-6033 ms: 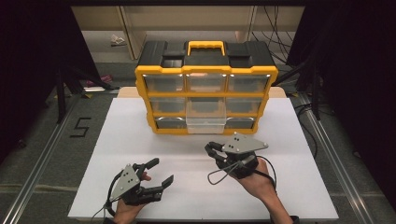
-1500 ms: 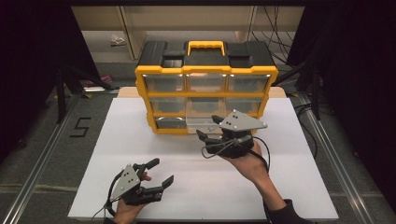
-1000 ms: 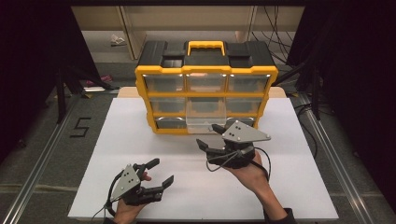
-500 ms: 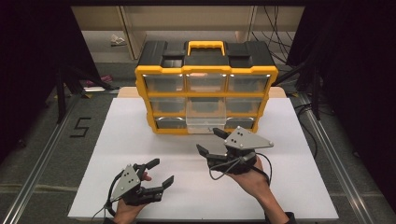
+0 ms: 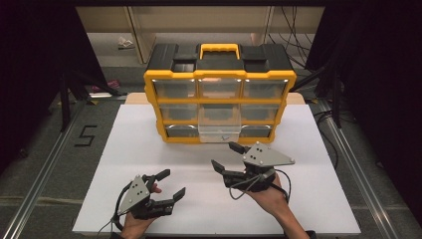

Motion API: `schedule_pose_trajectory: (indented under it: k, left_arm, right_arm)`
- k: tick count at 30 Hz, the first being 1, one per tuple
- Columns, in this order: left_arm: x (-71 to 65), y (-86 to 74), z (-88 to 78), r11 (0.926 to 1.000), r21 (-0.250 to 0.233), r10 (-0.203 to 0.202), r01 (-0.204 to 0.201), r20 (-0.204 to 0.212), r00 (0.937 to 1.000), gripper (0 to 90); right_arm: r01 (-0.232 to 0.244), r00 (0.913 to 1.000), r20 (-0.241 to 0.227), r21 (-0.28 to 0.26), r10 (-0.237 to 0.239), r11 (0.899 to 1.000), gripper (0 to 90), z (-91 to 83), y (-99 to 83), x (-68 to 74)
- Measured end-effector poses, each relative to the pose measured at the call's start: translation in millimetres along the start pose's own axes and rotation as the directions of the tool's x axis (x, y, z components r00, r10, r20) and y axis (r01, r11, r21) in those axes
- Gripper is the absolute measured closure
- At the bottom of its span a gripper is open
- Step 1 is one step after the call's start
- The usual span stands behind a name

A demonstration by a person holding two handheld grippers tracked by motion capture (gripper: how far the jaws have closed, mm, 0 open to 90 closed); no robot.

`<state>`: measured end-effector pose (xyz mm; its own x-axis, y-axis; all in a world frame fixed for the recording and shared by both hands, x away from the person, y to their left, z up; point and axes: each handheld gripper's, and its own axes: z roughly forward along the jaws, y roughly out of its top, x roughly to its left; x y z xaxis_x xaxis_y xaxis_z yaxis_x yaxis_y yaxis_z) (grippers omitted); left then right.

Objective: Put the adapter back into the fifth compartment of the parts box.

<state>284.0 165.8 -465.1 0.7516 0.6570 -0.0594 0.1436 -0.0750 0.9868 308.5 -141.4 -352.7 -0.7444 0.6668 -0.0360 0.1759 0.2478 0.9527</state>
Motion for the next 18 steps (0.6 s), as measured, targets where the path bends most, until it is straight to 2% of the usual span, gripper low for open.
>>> schedule_pose_trajectory:
  k: [12, 18]
  left_arm:
    - [0.0, 0.0, 0.1, 1.0000, 0.001, -0.001, 0.001, 0.001, 1.0000, 23.4]
    - [-0.1, 0.0, 0.0, 1.0000, 0.001, -0.002, 0.002, 0.002, 1.0000, 23.5]
  right_arm:
    - [-0.018, 0.9998, -0.013, -0.008, 0.018, 1.000, 27.6, -3.1, -16.2, -3.0]
    - [-0.009, 0.9997, -0.022, -0.009, 0.009, 1.000, 24.3, -7.3, -28.7, -2.8]
